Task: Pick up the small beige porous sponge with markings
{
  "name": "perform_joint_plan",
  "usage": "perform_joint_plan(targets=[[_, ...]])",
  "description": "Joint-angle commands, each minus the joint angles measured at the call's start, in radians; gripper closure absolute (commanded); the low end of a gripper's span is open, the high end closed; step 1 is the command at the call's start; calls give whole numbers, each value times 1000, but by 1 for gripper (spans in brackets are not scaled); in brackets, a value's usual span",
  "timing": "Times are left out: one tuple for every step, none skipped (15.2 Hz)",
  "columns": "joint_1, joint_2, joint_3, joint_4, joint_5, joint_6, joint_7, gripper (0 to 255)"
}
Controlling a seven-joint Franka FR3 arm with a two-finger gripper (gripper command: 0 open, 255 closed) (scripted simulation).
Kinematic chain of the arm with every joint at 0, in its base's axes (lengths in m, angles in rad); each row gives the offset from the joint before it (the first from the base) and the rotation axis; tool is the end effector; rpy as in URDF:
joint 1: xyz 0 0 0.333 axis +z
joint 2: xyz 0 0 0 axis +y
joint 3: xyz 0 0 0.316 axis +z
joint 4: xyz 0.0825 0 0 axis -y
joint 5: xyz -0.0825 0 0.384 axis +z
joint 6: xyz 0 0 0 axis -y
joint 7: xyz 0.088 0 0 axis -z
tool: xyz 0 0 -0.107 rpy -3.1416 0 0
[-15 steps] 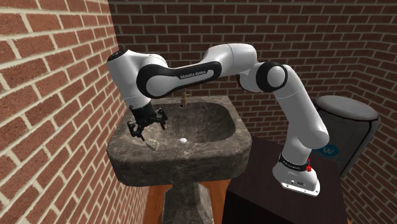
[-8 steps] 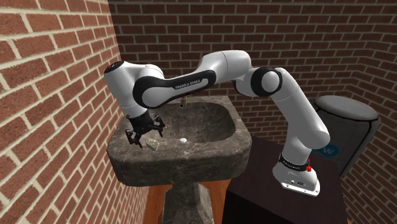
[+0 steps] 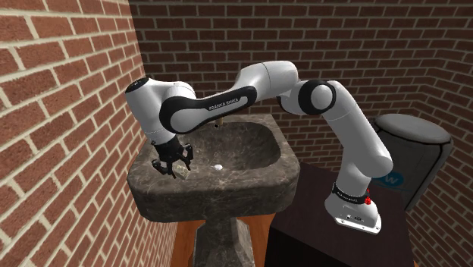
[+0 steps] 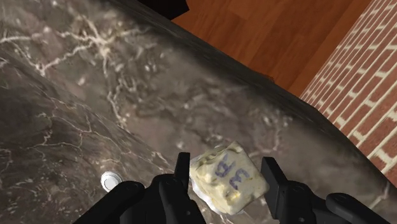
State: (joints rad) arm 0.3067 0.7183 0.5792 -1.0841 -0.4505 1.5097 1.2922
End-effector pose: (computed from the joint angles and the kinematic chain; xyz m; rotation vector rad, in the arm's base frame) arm 0.5749 0.4276 0.4282 2.8506 -0.6863 -0.0420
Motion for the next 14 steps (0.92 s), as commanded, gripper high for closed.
perform_joint_plan(targets=[[0, 1, 0, 0, 0, 1, 0, 255], [0, 0, 0, -1, 0, 1, 0, 255], [0, 1, 0, 0, 0, 1, 0, 255], [0, 1, 0, 0, 0, 1, 0, 255], [-1, 0, 0, -2, 0, 2, -1, 255], [3, 0, 0, 13, 0, -12, -4, 255], [7, 1, 0, 30, 0, -26, -7, 255], [11, 3, -1, 46, 0, -40, -10, 255], [16, 4, -1, 64, 0, -54, -13, 255], [21, 7, -2, 82, -1, -69, -16, 255], [27, 9, -3, 102, -2, -85, -19, 255], [33, 13, -4, 123, -3, -100, -23, 255], [40, 17, -5, 144, -5, -117, -26, 255], [47, 21, -7, 168, -6, -133, -30, 255]])
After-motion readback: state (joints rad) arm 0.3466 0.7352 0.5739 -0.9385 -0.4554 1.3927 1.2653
